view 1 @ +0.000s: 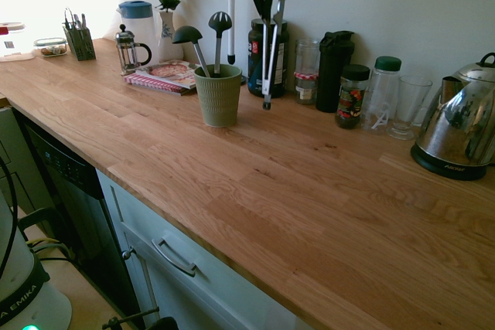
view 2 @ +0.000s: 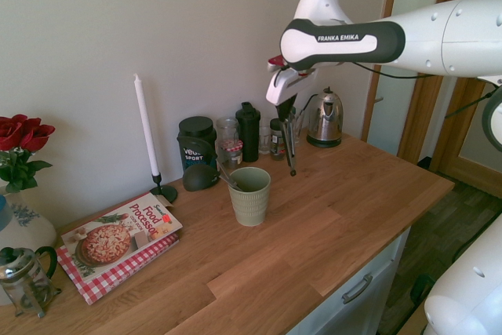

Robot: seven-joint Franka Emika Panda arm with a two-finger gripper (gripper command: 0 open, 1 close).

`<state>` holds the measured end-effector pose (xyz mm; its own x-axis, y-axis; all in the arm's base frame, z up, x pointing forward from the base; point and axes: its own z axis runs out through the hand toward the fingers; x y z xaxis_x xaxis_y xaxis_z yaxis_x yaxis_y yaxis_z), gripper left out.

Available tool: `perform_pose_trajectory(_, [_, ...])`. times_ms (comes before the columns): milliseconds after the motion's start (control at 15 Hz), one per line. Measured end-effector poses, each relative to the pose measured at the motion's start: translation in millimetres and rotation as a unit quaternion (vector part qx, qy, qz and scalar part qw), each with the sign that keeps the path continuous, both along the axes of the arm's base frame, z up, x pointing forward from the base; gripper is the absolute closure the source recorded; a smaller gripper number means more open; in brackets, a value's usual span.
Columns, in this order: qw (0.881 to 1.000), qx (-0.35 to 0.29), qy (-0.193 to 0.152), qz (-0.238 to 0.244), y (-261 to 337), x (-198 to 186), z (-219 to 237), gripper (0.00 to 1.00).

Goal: Put the tongs back in the holder

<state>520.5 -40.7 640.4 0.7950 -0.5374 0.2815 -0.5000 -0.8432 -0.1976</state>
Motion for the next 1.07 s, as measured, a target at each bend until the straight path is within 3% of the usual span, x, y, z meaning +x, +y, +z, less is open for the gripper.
perform_pose_trajectory(267, [0.999,0.002,-0.033,0.009,58,-2,58,1.0])
perform_pose_trajectory(733, [0.999,0.02,-0.039,-0.007,116,30,28,1.0])
perform_pose_trajectory(1067, [0.999,0.021,-0.019,-0.023,107,47,-15,1.0])
